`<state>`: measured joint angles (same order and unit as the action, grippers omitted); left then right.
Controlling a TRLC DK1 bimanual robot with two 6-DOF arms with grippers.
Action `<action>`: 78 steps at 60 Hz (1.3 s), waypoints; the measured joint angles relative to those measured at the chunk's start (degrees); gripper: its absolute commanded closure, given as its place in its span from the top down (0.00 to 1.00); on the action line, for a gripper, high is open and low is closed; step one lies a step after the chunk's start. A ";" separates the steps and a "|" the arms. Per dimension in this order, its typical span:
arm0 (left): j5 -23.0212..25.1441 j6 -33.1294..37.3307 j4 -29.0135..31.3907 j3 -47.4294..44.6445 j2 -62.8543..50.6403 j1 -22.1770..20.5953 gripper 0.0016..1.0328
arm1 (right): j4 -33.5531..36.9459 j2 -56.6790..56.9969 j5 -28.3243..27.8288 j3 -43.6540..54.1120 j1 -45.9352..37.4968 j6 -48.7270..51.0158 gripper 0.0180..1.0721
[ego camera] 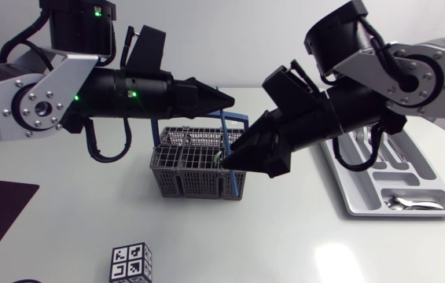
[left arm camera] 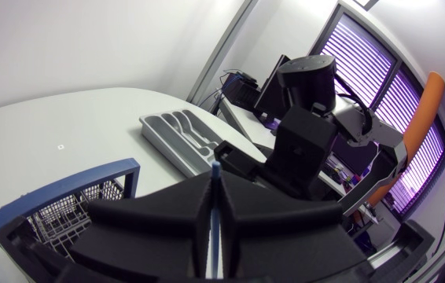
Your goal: Transfer all utensils from the basket to the drawer tray.
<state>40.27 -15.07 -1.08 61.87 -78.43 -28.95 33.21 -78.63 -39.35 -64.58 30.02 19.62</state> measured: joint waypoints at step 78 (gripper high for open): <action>-6.38 2.91 3.32 8.11 1.70 6.16 0.56 | 11.21 8.46 -1.16 5.79 -23.50 9.03 0.05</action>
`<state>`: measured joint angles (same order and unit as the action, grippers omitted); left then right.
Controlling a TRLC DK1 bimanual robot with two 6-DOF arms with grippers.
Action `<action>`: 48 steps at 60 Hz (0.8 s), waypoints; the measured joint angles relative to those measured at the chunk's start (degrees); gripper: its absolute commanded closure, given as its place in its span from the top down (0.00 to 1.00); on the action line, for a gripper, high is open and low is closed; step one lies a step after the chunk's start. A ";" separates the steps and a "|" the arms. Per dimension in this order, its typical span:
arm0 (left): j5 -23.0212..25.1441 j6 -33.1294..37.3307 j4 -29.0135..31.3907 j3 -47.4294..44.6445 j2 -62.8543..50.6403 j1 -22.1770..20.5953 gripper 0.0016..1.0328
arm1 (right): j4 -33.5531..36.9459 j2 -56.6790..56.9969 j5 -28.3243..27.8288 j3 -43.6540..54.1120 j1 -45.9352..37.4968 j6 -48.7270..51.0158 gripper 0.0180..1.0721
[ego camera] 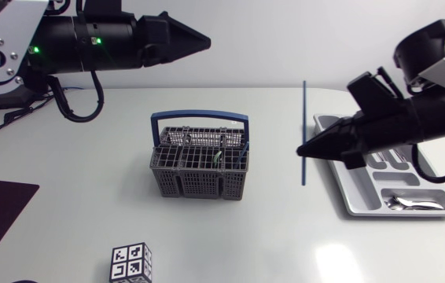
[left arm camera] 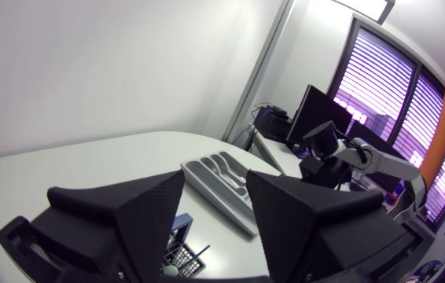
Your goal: Transfer all utensils from the basket to the drawer tray.
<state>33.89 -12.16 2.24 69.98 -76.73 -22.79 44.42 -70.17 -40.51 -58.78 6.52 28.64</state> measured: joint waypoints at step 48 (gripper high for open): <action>-26.80 21.70 8.72 -1.22 -12.59 -18.01 0.55 | -9.70 -30.32 13.09 -3.15 -30.45 2.80 0.17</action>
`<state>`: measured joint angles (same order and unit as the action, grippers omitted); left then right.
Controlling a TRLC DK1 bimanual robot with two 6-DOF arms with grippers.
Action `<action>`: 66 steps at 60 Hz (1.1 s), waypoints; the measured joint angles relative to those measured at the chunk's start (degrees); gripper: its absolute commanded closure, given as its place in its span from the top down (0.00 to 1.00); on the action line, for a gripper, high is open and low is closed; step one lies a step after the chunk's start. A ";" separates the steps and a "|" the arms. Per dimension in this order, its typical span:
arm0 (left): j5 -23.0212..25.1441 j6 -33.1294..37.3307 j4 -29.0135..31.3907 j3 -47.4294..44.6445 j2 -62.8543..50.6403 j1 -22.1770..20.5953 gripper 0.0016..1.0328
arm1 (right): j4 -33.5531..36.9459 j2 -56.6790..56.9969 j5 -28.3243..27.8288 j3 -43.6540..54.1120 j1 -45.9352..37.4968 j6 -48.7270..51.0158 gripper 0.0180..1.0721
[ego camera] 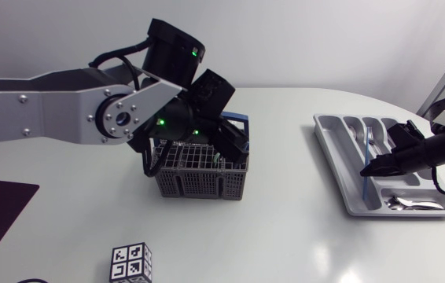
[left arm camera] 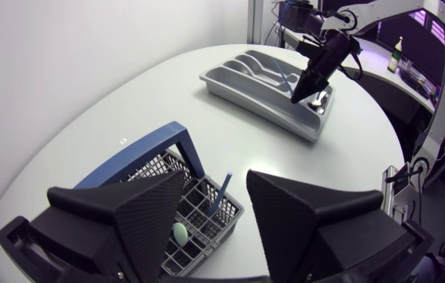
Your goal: Transfer all utensils from the basket to the drawer tray.
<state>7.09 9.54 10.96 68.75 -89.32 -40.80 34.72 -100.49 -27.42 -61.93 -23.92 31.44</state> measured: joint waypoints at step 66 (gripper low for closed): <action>-9.57 7.45 -26.53 -14.05 -4.48 -5.09 0.22 | -6.51 7.21 1.11 7.67 11.61 -1.68 0.91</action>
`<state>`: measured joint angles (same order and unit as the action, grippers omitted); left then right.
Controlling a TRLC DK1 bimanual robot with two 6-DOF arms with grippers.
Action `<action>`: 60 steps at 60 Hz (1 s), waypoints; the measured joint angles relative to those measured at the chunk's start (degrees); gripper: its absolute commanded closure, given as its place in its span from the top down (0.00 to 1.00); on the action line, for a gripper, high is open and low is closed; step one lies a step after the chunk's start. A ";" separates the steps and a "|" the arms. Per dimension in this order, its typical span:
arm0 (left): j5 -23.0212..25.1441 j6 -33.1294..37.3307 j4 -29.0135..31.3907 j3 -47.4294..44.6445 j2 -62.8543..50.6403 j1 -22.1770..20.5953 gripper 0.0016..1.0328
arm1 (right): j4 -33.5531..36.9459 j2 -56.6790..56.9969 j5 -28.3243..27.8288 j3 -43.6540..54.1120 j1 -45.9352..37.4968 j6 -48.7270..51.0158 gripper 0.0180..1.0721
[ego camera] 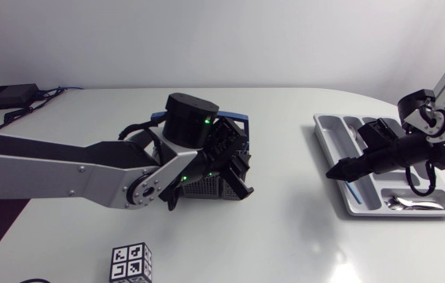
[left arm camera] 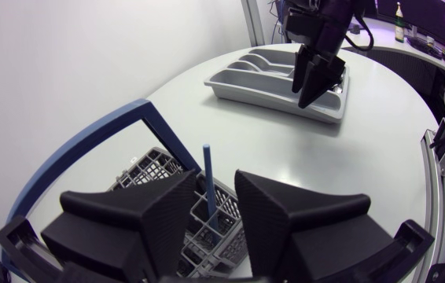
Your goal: Transfer all utensils from the basket to the drawer tray.
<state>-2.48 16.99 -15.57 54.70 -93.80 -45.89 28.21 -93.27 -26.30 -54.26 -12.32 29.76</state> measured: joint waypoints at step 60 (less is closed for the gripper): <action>-0.42 -0.57 1.64 0.55 7.32 -0.04 0.03 | 0.31 6.34 1.57 1.99 5.60 -1.07 0.91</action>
<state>-2.90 16.43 -13.93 55.24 -86.48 -45.93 28.51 -86.94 -24.73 -52.27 -6.72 28.69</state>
